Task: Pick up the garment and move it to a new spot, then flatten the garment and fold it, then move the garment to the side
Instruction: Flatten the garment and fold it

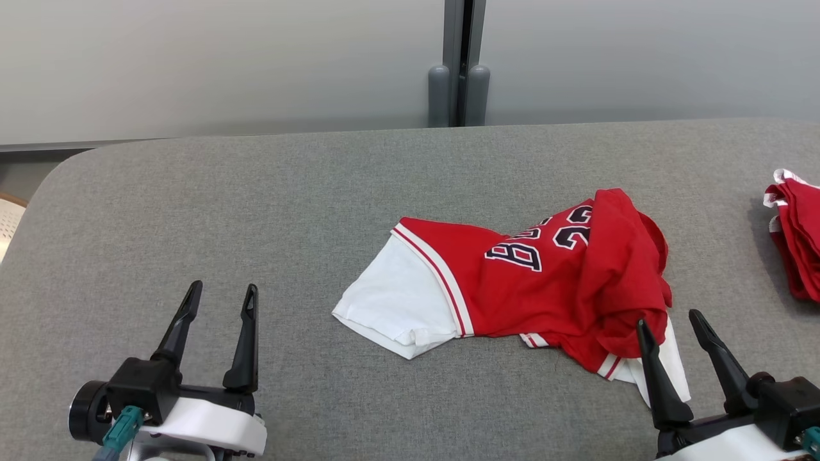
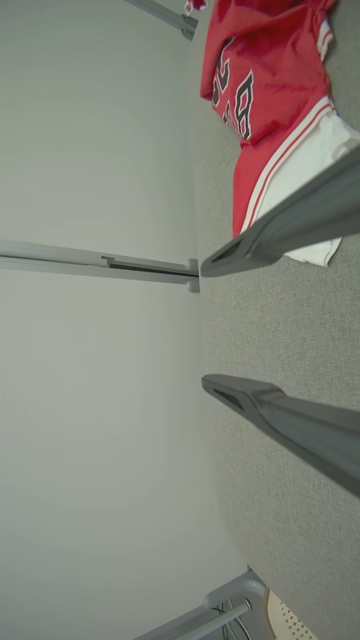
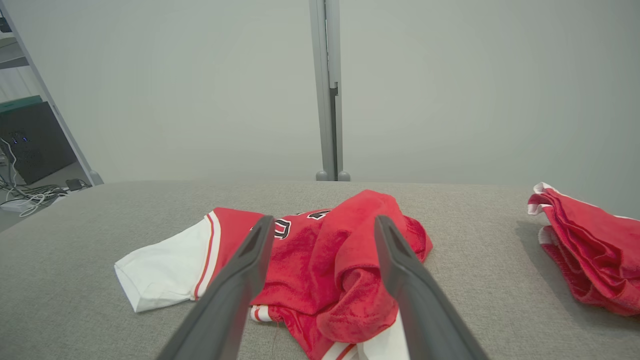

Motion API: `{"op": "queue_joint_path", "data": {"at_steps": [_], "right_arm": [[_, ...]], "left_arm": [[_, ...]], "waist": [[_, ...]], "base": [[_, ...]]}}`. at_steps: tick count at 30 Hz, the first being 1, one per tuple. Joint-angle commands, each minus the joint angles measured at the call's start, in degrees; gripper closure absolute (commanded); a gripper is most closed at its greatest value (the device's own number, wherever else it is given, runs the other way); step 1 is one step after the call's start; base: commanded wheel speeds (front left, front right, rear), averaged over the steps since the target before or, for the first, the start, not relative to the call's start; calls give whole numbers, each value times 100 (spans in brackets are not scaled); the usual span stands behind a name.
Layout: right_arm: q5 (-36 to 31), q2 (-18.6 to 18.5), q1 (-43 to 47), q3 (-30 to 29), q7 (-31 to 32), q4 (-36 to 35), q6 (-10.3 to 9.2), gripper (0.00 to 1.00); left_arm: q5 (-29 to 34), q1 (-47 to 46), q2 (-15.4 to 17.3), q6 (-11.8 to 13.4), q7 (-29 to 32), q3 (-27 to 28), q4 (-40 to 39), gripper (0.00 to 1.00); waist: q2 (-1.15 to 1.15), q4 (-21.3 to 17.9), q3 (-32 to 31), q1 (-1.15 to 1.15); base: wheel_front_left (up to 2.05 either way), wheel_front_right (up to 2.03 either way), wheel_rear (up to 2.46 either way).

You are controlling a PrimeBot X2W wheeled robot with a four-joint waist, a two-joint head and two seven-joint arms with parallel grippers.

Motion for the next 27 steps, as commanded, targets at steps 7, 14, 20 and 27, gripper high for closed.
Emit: {"op": "queue_joint_path", "data": {"at_steps": [7, 14, 20, 27], "right_arm": [[50, 13, 9, 23, 18, -42, -1, 0], [89, 20, -10, 5, 15, -10, -1, 0], [105, 32, -40, -22, 13, 21, -2, 0], [124, 30, -63, -35, 2, 43, -1, 0]], "left_arm": [[26, 101, 69, 85, 102, -51, -211, 0], [25, 82, 81, 121, 130, -82, -295, 0], [23, 51, 104, 152, 148, -106, -333, 0], [5, 20, 117, 179, 162, -118, -348, 0]], "waist": [[0, -23, 2, 0], [0, -22, 30, 0], [0, -13, 64, 0], [0, 12, 93, 0]], "base": [[0, 0, 0], [0, 0, 0], [0, 0, 0], [0, 0, 0]]}}
